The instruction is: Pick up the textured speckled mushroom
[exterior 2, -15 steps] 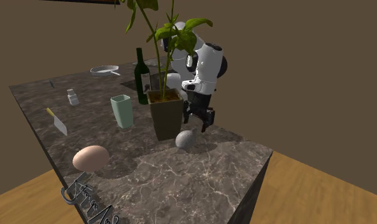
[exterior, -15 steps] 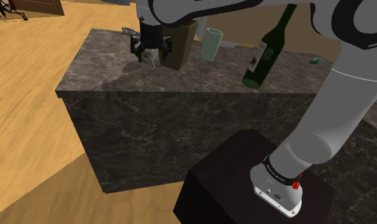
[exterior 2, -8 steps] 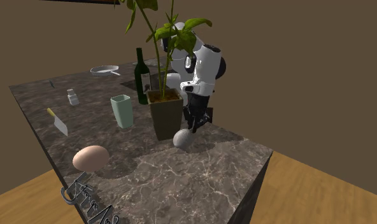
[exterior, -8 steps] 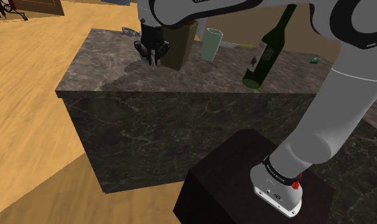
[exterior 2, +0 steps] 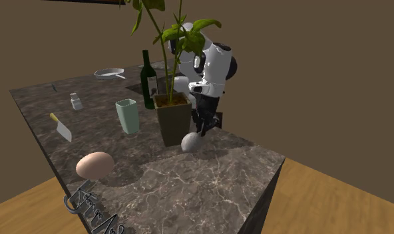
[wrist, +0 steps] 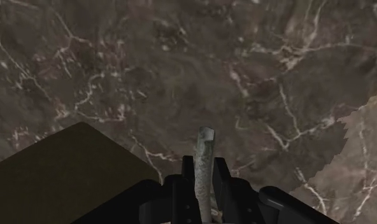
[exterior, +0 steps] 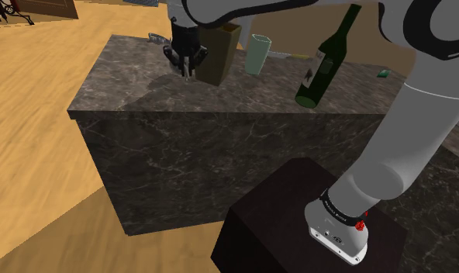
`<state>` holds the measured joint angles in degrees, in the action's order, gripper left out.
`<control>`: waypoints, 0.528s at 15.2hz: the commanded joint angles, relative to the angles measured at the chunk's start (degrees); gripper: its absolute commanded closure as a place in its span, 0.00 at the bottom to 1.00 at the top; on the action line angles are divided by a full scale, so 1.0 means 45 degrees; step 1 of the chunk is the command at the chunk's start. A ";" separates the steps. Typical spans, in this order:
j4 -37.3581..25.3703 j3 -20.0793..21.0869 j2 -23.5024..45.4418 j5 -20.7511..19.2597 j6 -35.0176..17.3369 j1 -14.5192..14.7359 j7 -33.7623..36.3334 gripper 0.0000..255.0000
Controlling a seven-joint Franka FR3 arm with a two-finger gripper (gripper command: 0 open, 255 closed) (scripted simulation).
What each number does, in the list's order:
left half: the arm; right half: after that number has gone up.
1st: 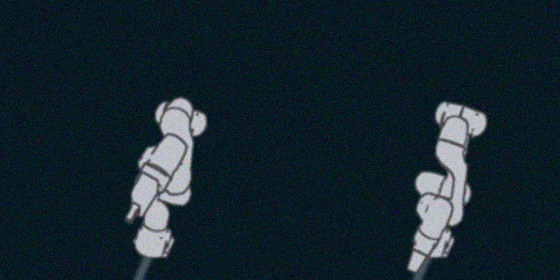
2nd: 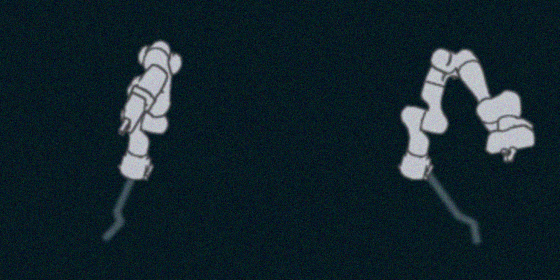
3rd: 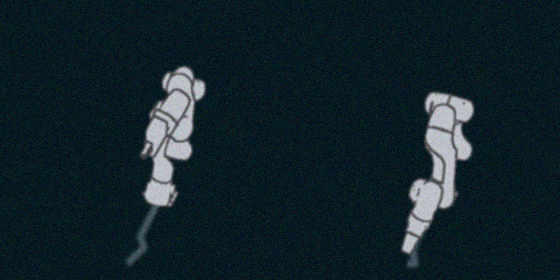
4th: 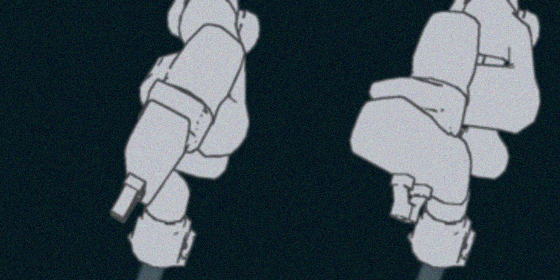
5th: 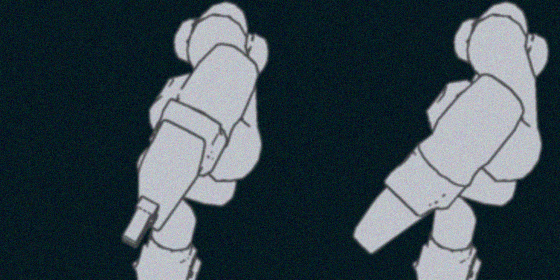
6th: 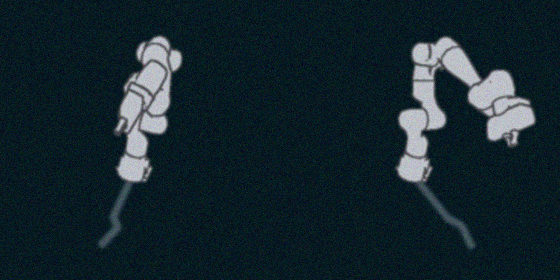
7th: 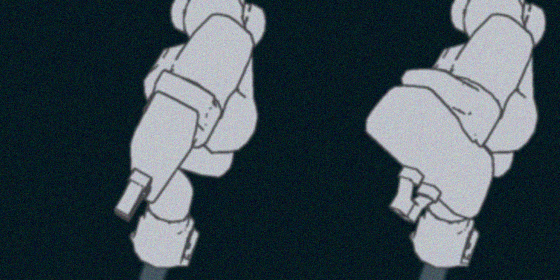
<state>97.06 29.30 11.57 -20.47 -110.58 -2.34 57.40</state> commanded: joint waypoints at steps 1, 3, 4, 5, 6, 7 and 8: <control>-0.0301 0.0023 -0.0033 0.0047 0.0325 0.0027 -0.0067 1.00; -0.0604 0.0039 -0.0062 0.0094 0.0642 0.0042 -0.0157 1.00; -0.0761 0.0047 -0.0072 0.0115 0.0802 0.0051 -0.0200 1.00; -0.0922 0.0054 -0.0078 0.0133 0.0963 0.0061 -0.0243 1.00; -0.1087 0.0061 -0.0081 0.0148 0.1126 0.0072 -0.0284 1.00; -0.1257 0.0068 -0.0081 0.0161 0.1291 0.0085 -0.0324 1.00; -0.1430 0.0075 -0.0077 0.0172 0.1457 0.0098 -0.0363 1.00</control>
<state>91.16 29.64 11.38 -19.84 -104.67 -1.85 56.04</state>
